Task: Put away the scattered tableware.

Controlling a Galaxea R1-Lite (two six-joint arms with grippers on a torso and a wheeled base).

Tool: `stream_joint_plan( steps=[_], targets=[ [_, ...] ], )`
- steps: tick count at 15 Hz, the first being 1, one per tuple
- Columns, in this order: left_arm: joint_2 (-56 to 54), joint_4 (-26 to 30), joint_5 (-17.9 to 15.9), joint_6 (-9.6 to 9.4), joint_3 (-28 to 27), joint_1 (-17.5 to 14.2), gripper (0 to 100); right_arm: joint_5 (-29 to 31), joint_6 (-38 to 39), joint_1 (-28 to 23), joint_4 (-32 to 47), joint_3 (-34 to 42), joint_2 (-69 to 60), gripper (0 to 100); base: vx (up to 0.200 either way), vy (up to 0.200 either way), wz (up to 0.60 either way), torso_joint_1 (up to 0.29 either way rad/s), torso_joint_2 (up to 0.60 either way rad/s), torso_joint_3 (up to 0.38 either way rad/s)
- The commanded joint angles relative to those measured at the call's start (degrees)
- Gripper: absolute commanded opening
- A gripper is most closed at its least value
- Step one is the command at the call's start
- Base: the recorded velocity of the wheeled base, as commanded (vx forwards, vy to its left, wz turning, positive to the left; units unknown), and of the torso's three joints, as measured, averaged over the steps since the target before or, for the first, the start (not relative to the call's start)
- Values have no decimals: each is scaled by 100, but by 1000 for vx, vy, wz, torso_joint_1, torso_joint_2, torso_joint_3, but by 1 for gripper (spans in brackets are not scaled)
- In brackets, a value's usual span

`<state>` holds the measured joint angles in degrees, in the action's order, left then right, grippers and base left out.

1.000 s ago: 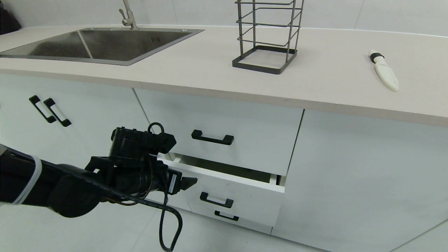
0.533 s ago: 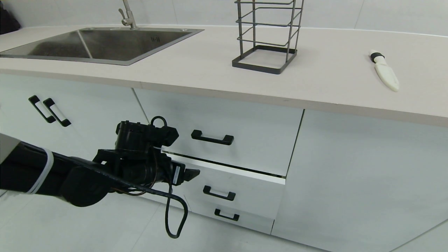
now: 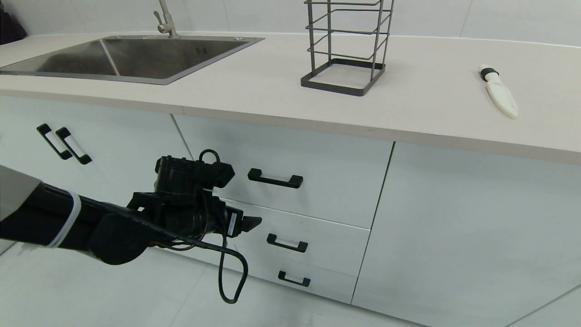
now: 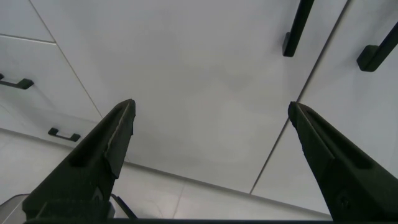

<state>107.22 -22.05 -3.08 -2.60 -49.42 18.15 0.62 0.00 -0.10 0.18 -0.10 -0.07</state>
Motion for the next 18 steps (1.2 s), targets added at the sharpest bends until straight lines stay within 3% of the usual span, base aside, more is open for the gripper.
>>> stream_joint_plan(
  steps=[1, 5, 8, 11, 14, 18],
  targets=[
    [-720, -36, -8, -22, 767, 66, 100, -1, 0, 1, -1, 1, 7, 100, 0, 0, 0, 0, 0, 0],
    [-2785, -159, -34, -127, 2226, 127, 100, -1, 0, 1, -1, 1, 7, 100, 0, 0, 0, 0, 0, 0],
    [-4341, -45, -17, -145, 2420, 83, 100, -1, 0, 1, -1, 1, 7, 100, 0, 0, 0, 0, 0, 0],
    [-6151, 8, -43, -602, 2894, -541, 100, -1, 0, 1, -1, 1, 7, 100, 0, 0, 0, 0, 0, 0],
    [-7250, 184, -131, -637, 3624, -1068, 100, -1, 0, 1, -1, 1, 7, 100, 0, 0, 0, 0, 0, 0],
    [-8226, 324, -193, -663, 4116, -1358, 100, -1, 0, 1, -1, 1, 7, 100, 0, 0, 0, 0, 0, 0]
  ],
)
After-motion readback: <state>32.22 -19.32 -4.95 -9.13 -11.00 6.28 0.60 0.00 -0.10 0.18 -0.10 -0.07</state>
